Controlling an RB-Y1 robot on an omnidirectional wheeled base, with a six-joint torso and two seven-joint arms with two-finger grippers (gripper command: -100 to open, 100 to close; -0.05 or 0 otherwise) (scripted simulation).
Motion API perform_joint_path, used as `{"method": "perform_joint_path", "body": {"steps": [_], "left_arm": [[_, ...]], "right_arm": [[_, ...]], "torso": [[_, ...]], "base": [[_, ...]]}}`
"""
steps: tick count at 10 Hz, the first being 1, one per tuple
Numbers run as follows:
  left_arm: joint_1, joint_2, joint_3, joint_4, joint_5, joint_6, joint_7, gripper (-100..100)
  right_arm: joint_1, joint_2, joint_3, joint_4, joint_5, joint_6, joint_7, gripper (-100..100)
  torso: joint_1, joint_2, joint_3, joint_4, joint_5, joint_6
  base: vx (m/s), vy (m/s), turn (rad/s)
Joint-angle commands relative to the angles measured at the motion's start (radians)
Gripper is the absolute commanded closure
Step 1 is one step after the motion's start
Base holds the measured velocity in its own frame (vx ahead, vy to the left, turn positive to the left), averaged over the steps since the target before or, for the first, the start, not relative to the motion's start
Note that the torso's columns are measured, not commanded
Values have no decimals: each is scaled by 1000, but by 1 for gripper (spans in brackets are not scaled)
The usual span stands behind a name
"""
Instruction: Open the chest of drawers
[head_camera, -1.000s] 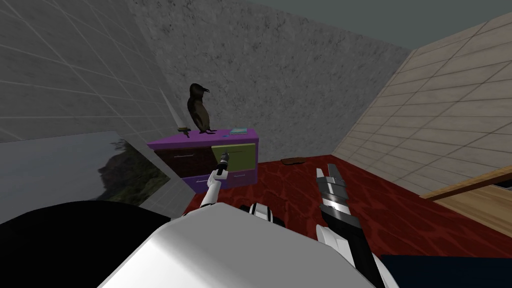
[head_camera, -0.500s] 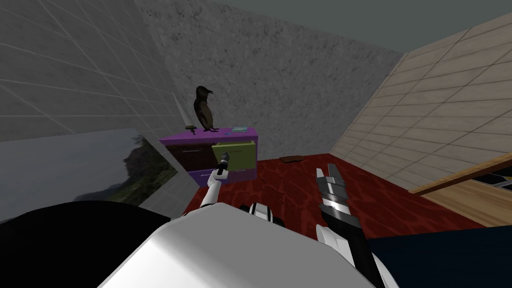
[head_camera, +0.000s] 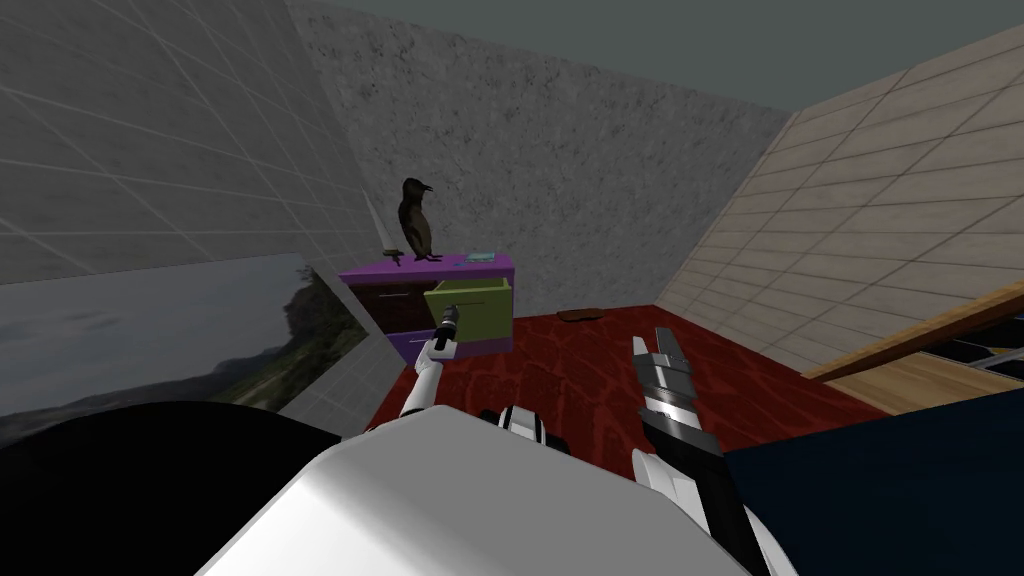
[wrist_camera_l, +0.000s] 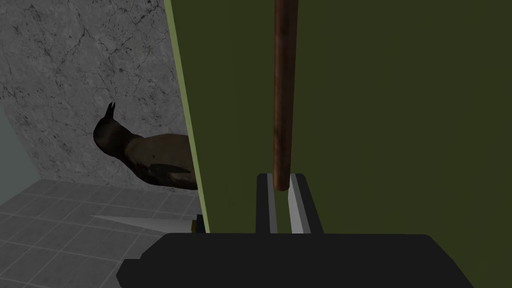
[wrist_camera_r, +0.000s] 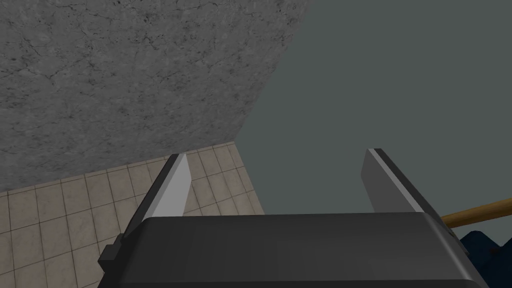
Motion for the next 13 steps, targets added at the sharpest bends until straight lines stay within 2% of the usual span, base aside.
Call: {"method": "perform_joint_path", "body": {"steps": [1, 9, 10, 11, 13], "left_arm": [[-16, 10, -6, -6, -4, 38, 7, -100], [-97, 58, -27, -43, -16, 179, 32, -100], [-85, 54, -28, -44, -15, 171, 32, -100], [-86, 54, -29, -45, -15, 176, 32, 0], [-85, 53, -29, -44, -15, 176, 32, 0]], "right_arm": [[0, 0, 0, 0, 0, 0, 0, 0], [0, 0, 0, 0, 0, 0, 0, 0], [0, 0, 0, 0, 0, 0, 0, 0], [0, 0, 0, 0, 0, 0, 0, 0], [1, 0, 0, 0, 0, 0, 0, 0]], "torso": [[2, -6, -4, 0, -1, 0], [3, -4, -2, -3, 2, 0], [2, -3, -2, -1, 1, 0], [2, -4, -2, -2, 1, 0], [2, -4, -2, -2, 1, 0]], "base": [[-54, -9, -31], [-46, 4, -23], [-17, 0, -7], [0, 0, 0], [0, 0, 0]]}}
